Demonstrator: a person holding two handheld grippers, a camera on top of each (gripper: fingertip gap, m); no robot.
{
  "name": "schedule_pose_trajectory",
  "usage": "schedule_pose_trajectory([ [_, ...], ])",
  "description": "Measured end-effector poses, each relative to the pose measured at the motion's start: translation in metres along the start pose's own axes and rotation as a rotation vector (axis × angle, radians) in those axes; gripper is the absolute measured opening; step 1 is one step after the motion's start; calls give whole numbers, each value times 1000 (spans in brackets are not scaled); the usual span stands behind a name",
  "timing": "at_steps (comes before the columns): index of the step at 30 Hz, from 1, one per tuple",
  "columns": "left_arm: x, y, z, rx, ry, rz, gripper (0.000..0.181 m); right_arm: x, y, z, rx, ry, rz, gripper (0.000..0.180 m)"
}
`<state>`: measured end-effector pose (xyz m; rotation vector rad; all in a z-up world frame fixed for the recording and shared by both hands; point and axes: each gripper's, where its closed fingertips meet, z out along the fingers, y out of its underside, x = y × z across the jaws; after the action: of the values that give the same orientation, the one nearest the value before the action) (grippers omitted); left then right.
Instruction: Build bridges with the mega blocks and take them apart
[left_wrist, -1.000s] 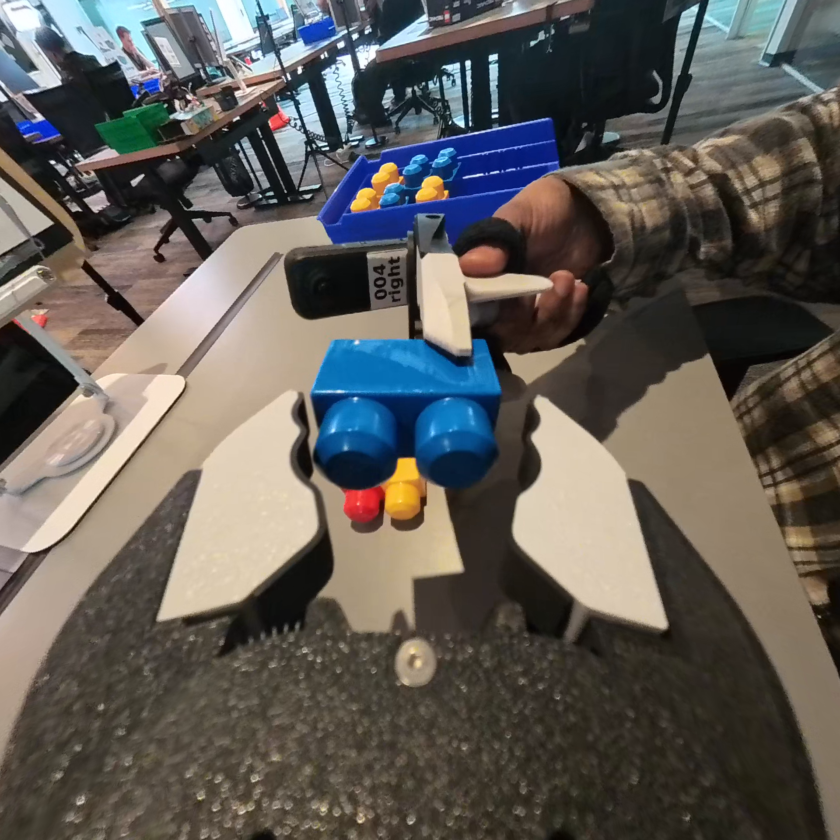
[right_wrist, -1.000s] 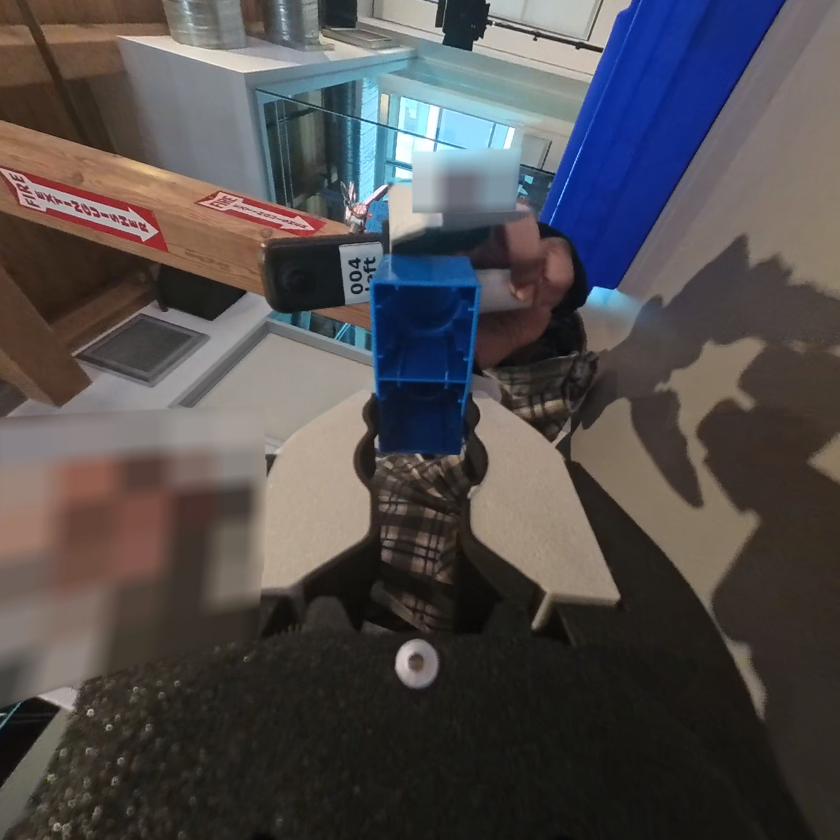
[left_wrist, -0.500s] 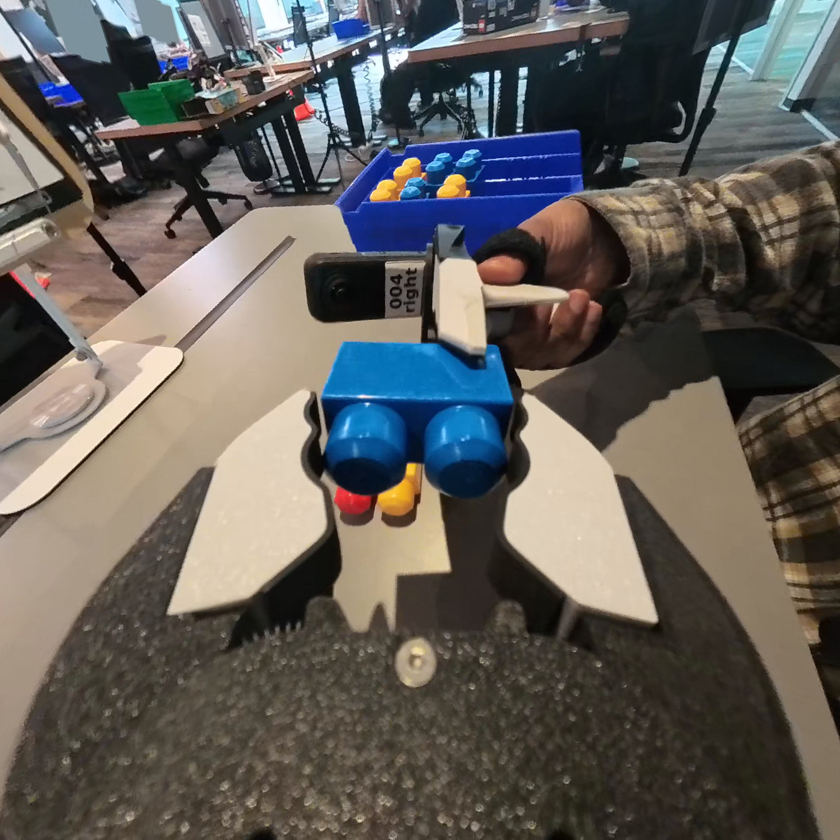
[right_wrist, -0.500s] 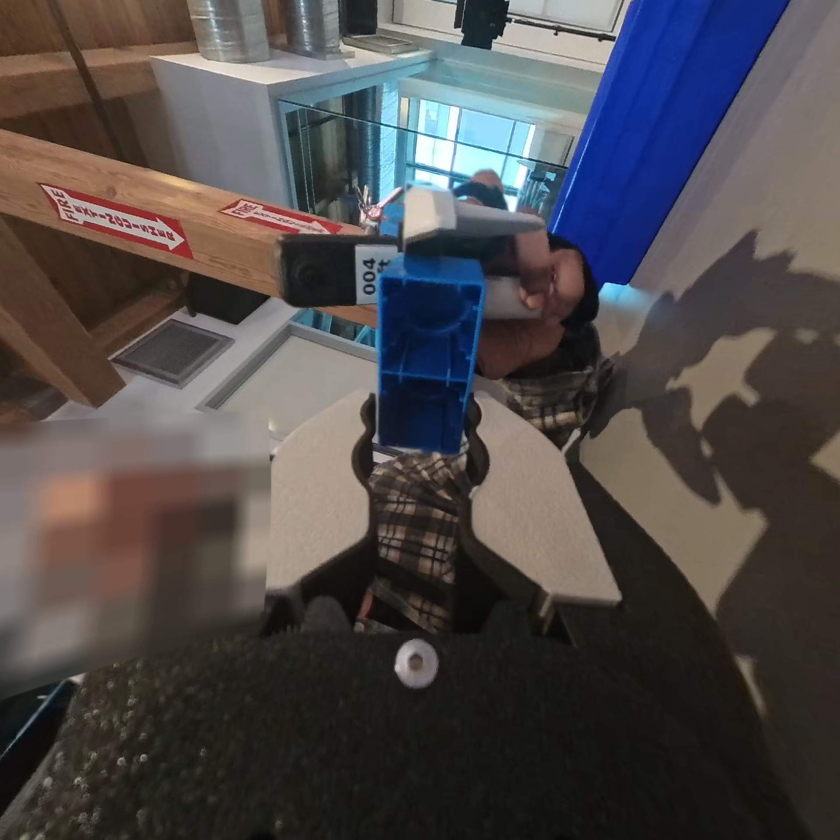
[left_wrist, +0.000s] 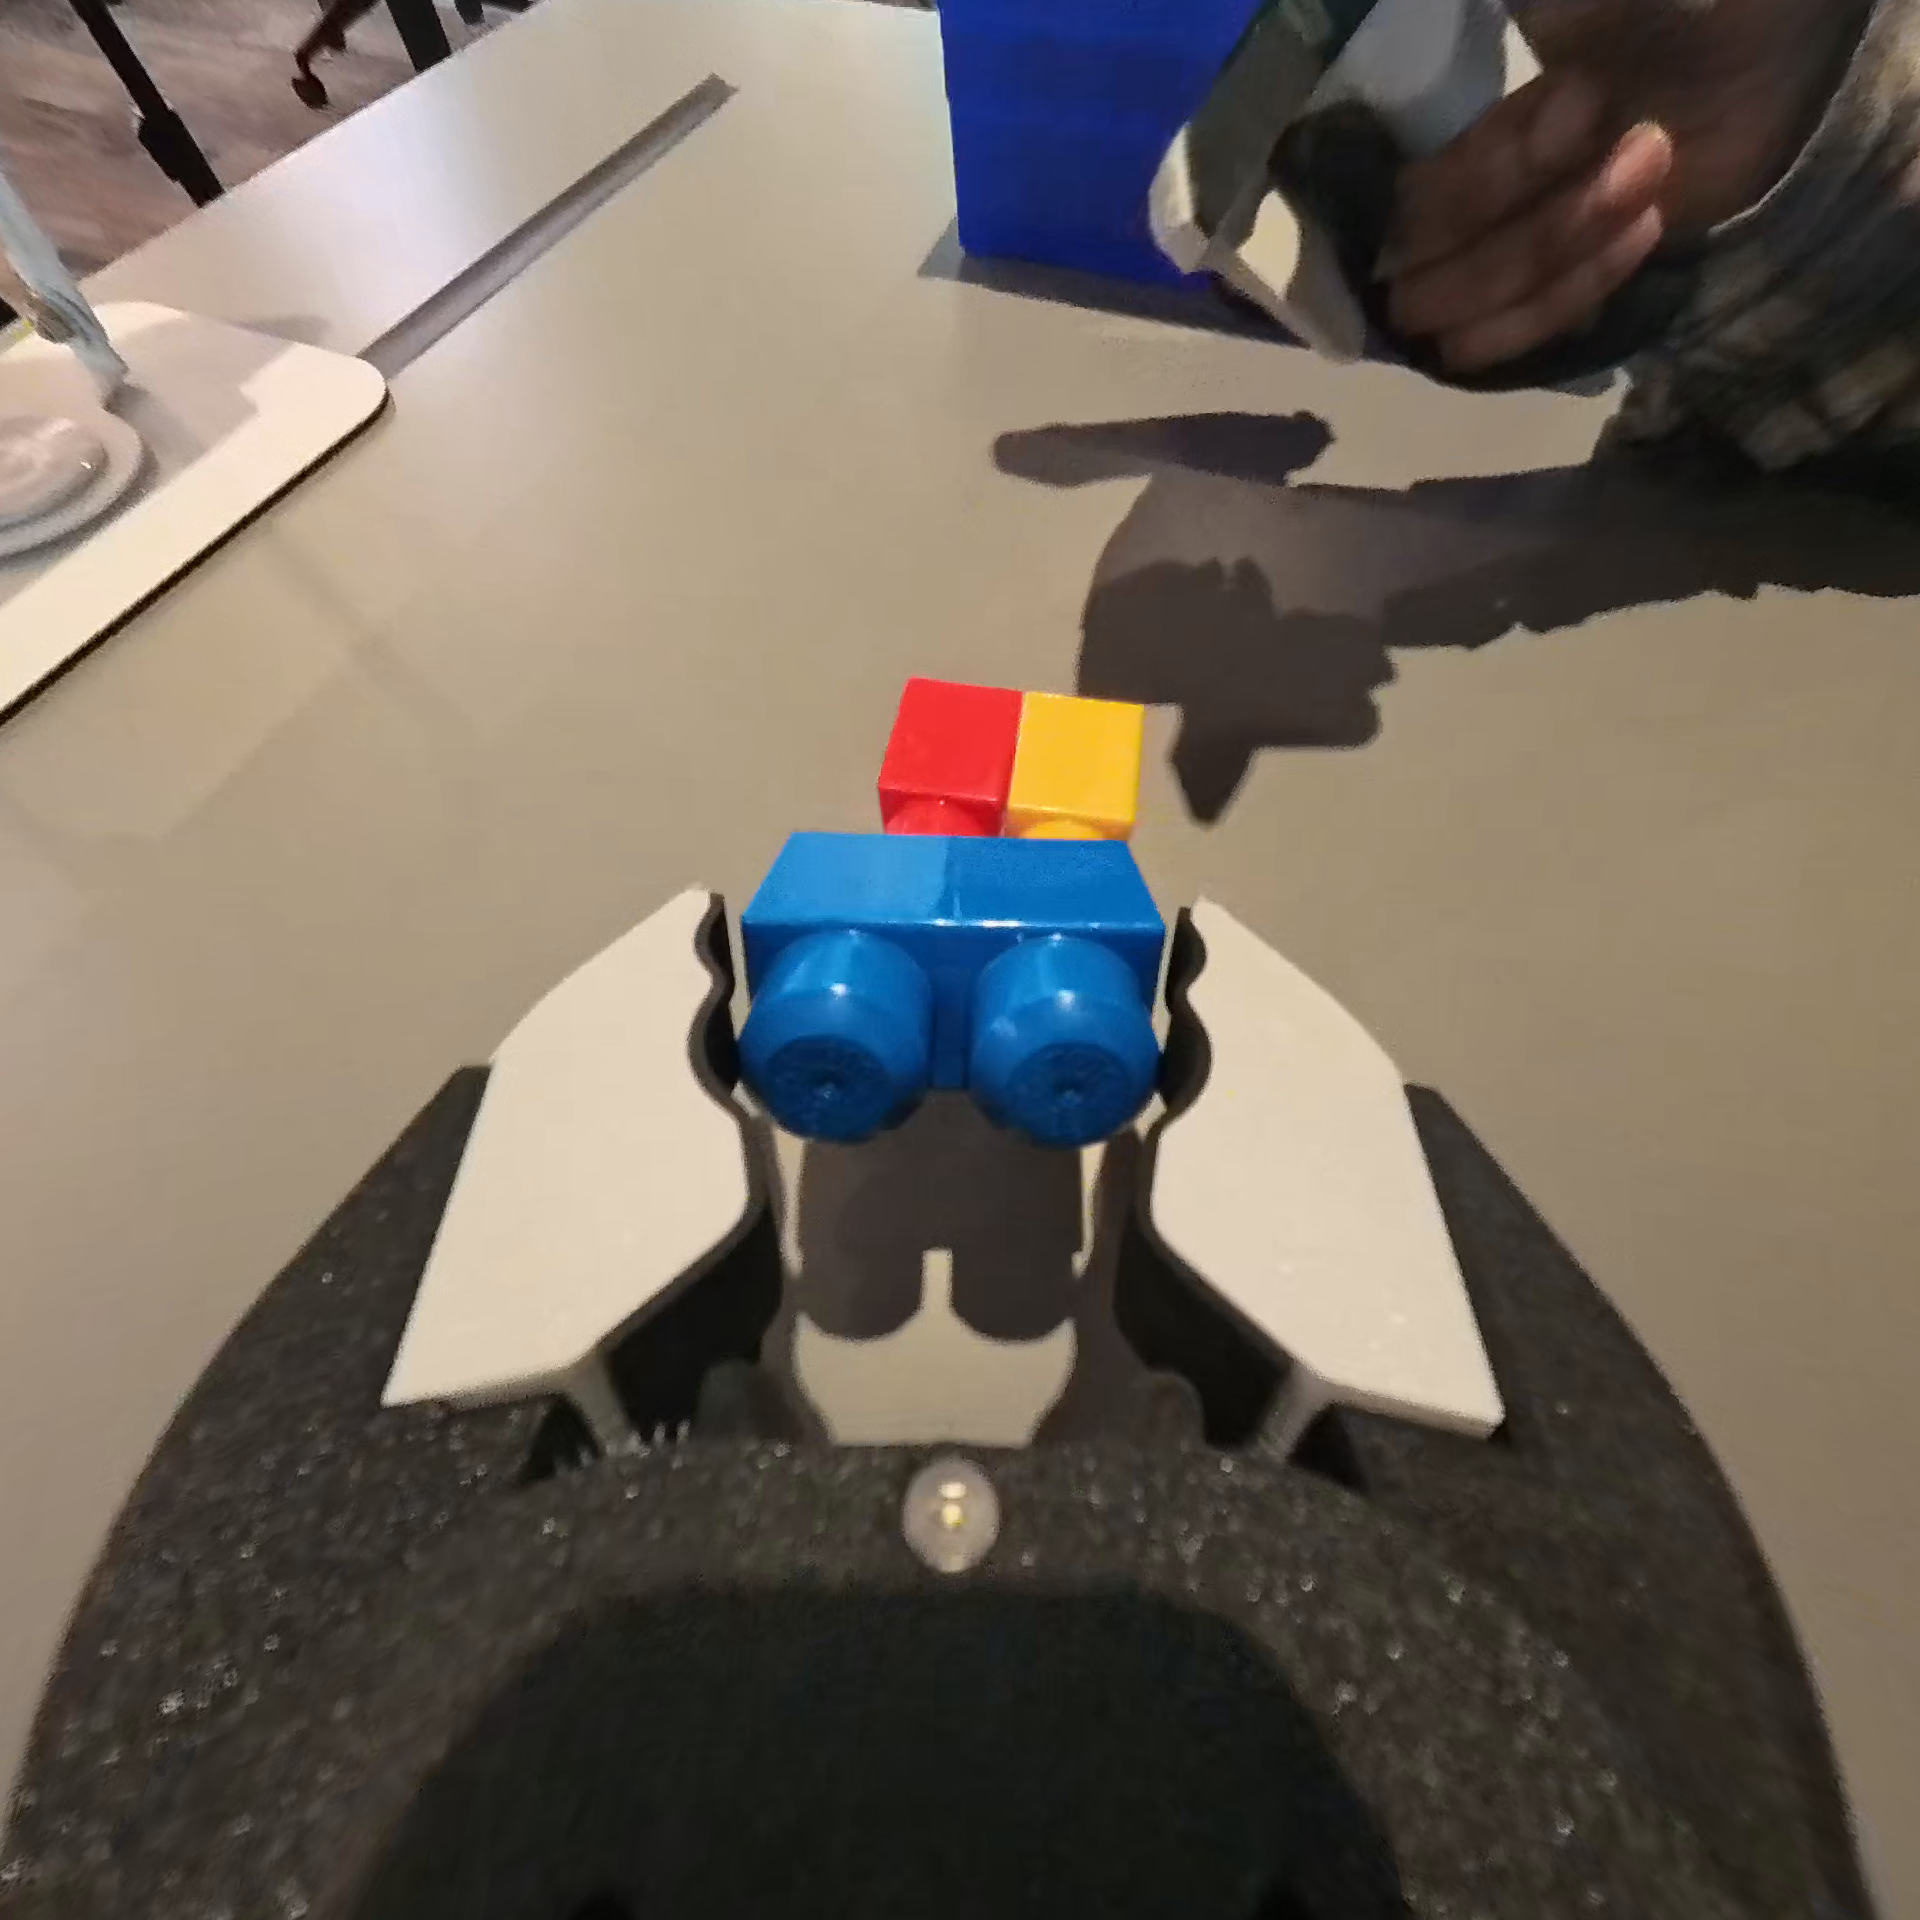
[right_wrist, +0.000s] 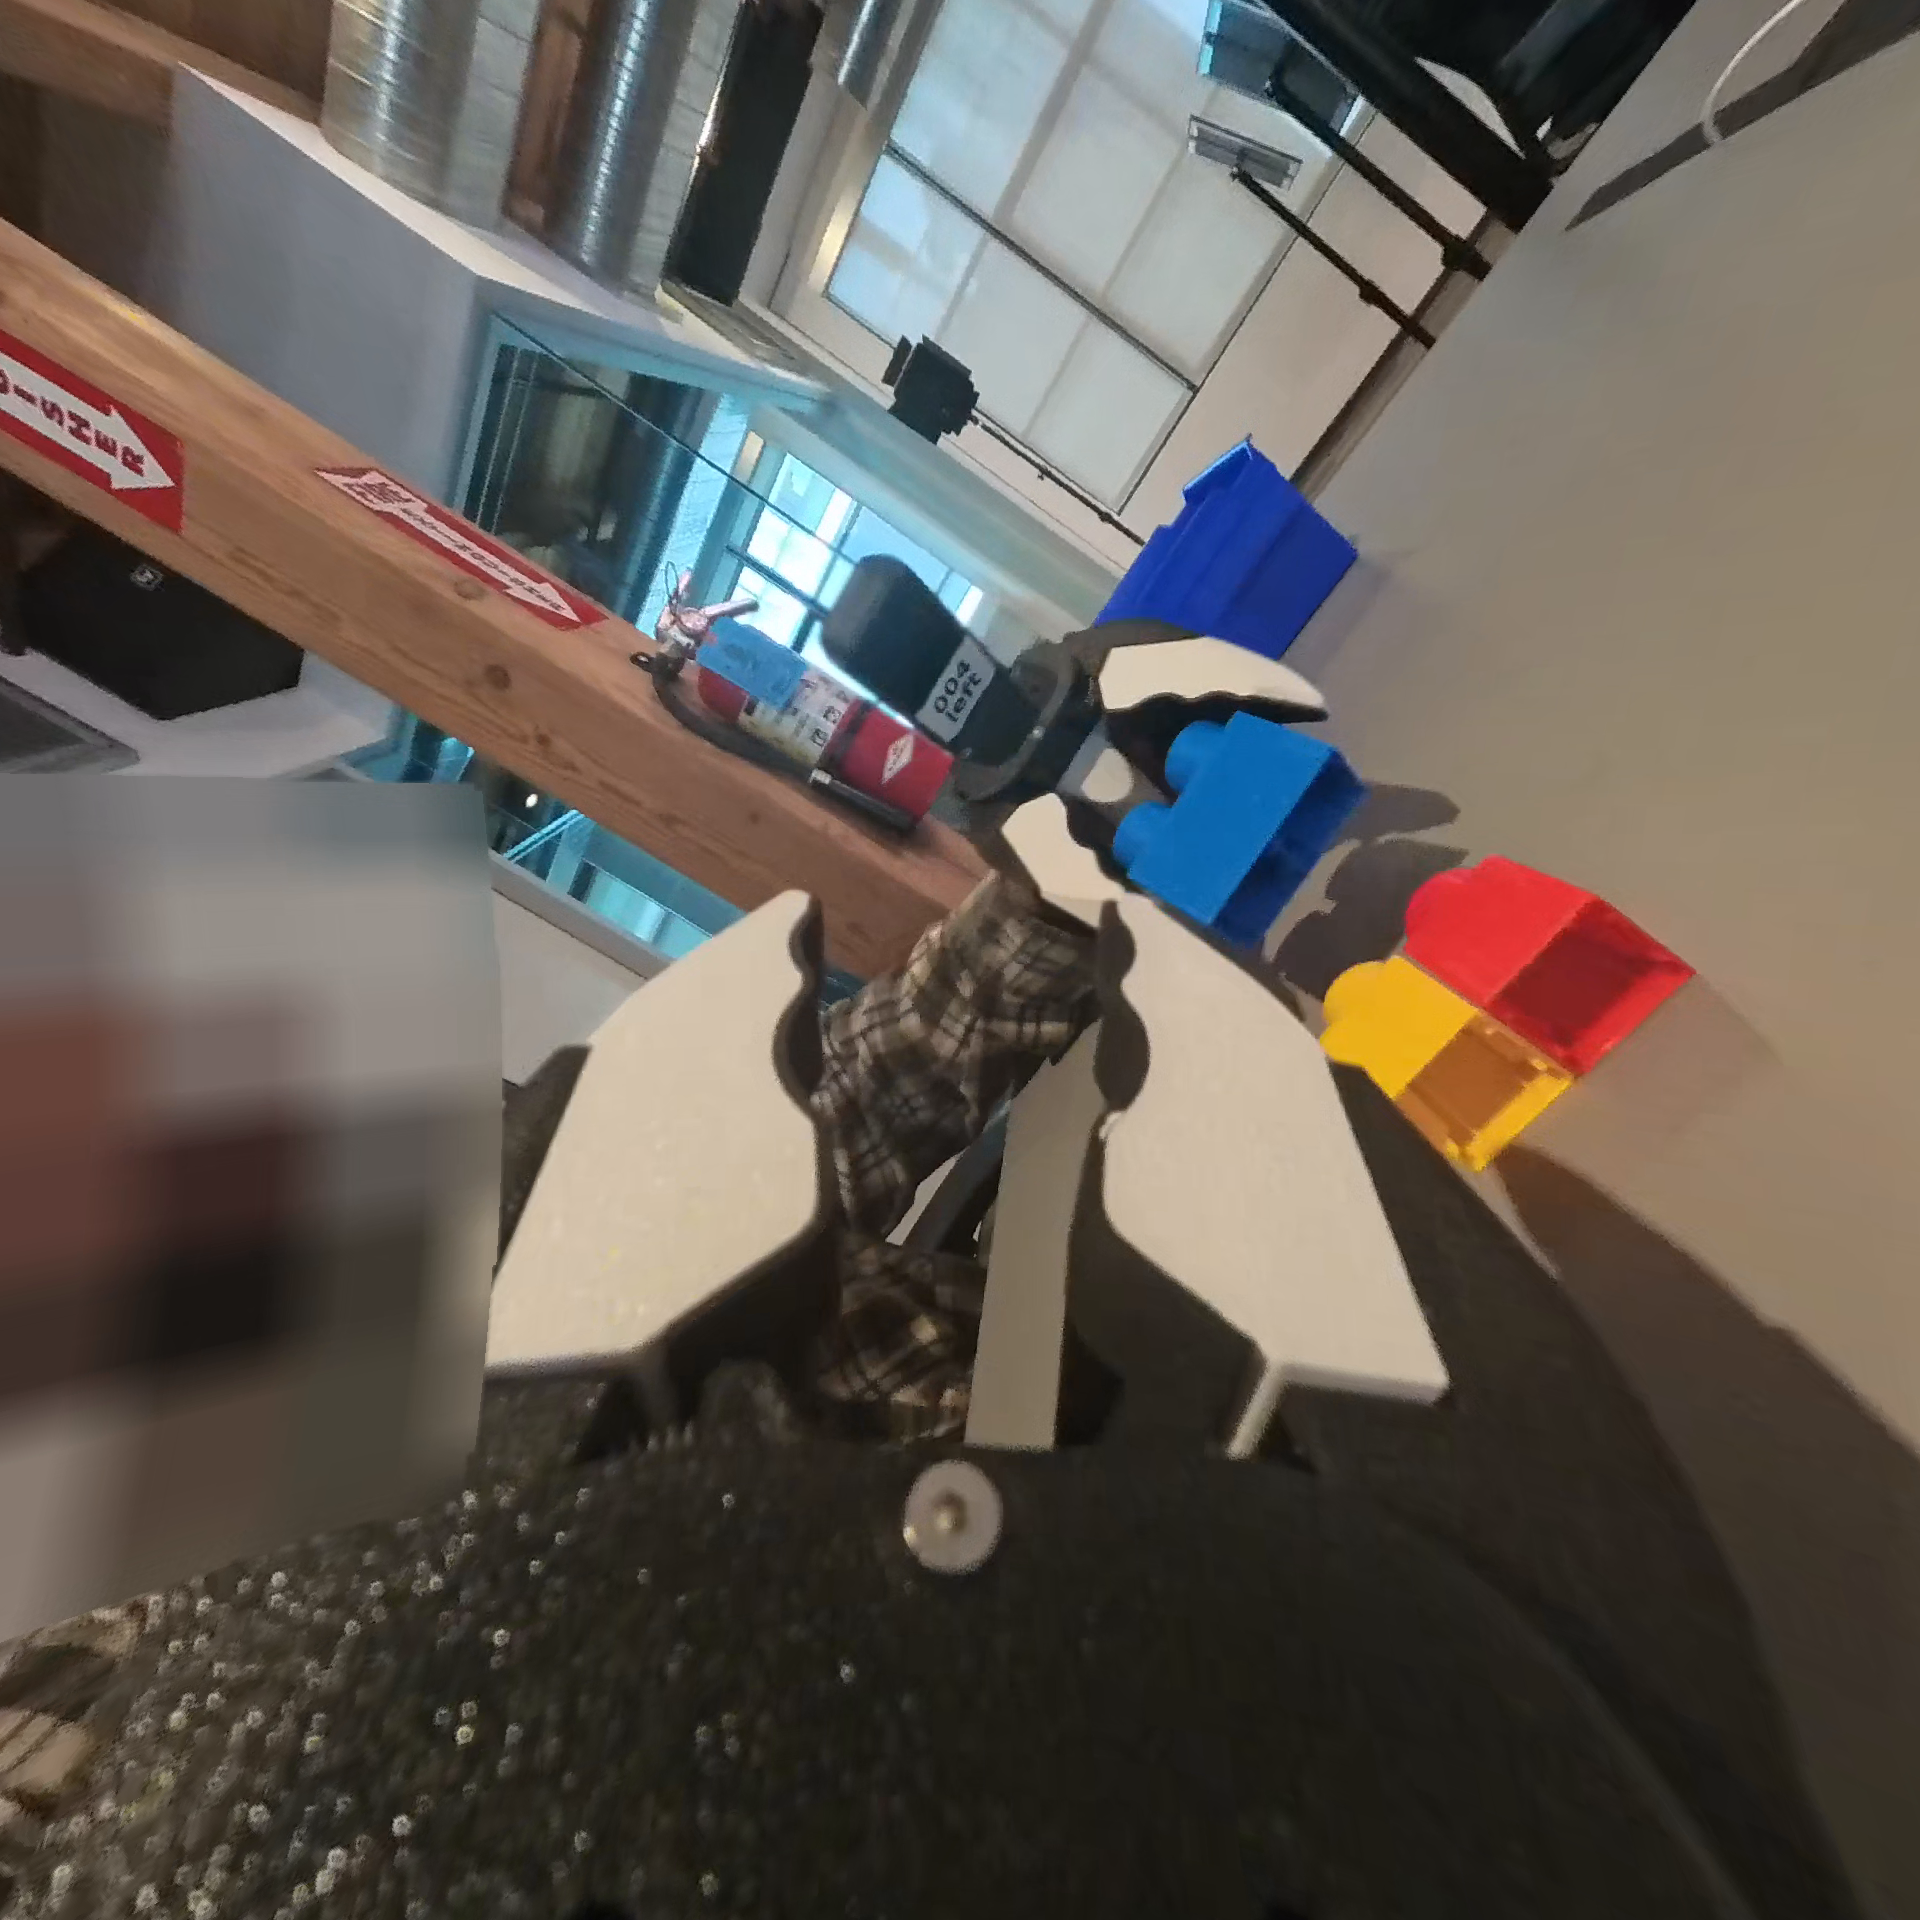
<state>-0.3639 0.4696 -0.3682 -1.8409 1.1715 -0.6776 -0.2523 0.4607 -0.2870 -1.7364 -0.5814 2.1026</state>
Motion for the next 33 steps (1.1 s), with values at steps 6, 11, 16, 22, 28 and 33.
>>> schedule_pose_trajectory([
  [6,-1,22,15,-77,44,-20,80,5,6,-3,-24,-6,2,48],
  [11,1,41,19,-186,79,-16,81,4,10,-1,-50,-7,-20,47],
  [16,1,61,19,-314,101,-10,80,2,12,1,-62,-9,-30,46],
  [22,1,60,20,-335,119,-6,81,6,18,5,-103,30,-72,50],
  [28,-1,64,13,-381,119,-16,92,16,19,0,-206,179,-347,72],
  [33,-11,37,-6,-266,105,-43,108,49,15,-7,-435,402,-809,97],
])
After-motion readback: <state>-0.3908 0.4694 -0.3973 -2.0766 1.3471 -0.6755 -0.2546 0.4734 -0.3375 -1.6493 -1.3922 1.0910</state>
